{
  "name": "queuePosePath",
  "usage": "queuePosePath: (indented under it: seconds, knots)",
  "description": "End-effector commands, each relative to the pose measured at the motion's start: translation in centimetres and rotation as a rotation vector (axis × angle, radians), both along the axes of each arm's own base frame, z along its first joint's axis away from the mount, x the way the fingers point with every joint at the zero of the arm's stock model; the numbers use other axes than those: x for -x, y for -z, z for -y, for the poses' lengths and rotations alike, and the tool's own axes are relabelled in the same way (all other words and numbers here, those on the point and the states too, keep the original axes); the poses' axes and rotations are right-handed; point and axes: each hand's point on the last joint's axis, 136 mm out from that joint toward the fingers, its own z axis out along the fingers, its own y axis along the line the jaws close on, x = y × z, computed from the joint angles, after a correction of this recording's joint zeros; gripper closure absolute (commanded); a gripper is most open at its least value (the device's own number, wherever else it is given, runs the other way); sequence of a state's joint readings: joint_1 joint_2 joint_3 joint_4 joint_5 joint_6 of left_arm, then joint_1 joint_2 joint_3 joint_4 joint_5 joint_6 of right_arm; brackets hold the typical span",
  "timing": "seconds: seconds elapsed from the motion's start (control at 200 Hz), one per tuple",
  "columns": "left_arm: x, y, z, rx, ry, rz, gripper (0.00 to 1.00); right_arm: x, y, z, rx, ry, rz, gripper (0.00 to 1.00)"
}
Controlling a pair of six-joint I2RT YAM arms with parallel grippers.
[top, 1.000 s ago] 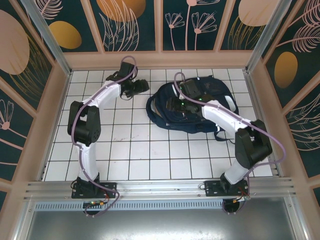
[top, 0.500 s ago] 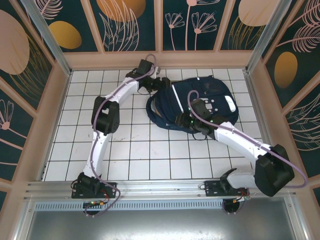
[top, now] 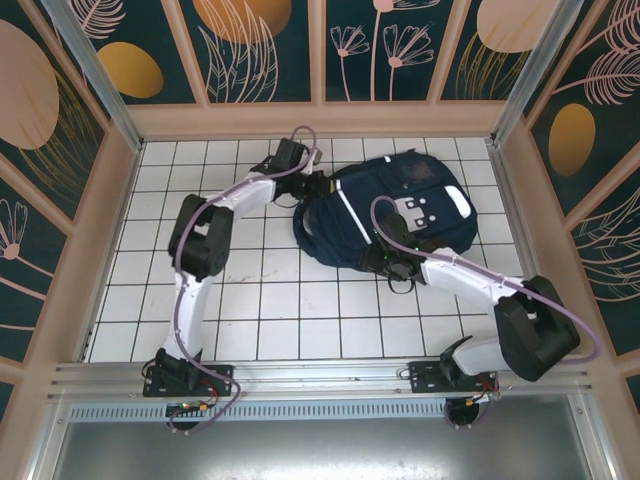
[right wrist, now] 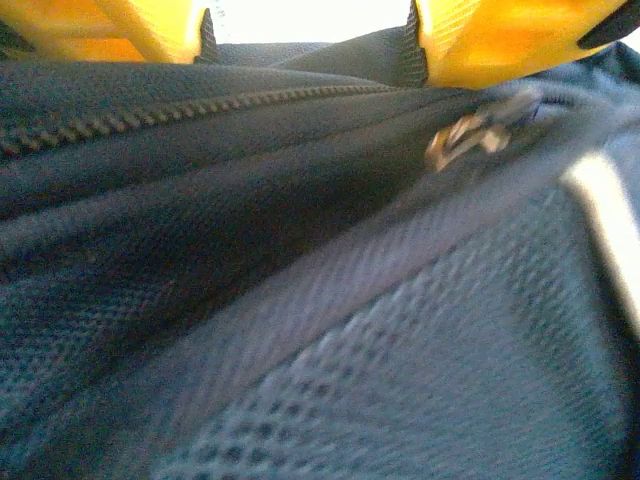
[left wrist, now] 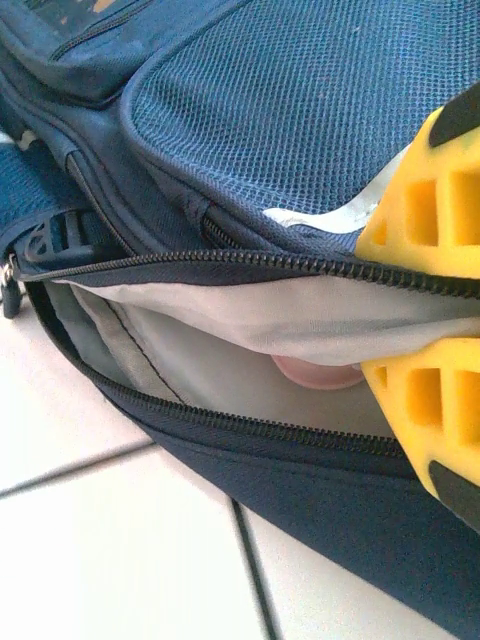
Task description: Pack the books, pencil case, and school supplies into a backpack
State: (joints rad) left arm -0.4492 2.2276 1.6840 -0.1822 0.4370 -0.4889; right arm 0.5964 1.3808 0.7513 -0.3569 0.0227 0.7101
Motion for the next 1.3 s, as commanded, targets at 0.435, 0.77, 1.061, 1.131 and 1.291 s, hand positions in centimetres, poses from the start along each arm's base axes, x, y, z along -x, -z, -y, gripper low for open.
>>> queuePosePath:
  seconds: [0.435, 0.77, 1.061, 1.131, 1.291]
  knots:
    - [19.0, 3.0, -7.8, -0.023, -0.172, -0.313, 1.00, -14.5, -1.4, -2.6, 0.072, -0.091, 0.179, 0.56]
    - [19.7, 0.4, 4.6, 0.109, -0.006, -0.394, 1.00, -22.8, -2.1, -1.9, 0.106, -0.100, 0.225, 0.57]
    - [17.8, -2.0, 10.7, 0.119, 0.076, -0.374, 0.63, -25.0, -4.2, 0.3, 0.058, -0.061, 0.254, 0.55]
    - [17.7, -2.9, 10.0, 0.094, 0.069, -0.342, 0.57, -24.5, -5.0, 1.0, 0.058, -0.047, 0.267, 0.52]
    - [18.1, -4.1, 6.9, 0.022, 0.042, -0.307, 0.56, -22.9, -6.6, 1.6, 0.042, -0.039, 0.282, 0.48]
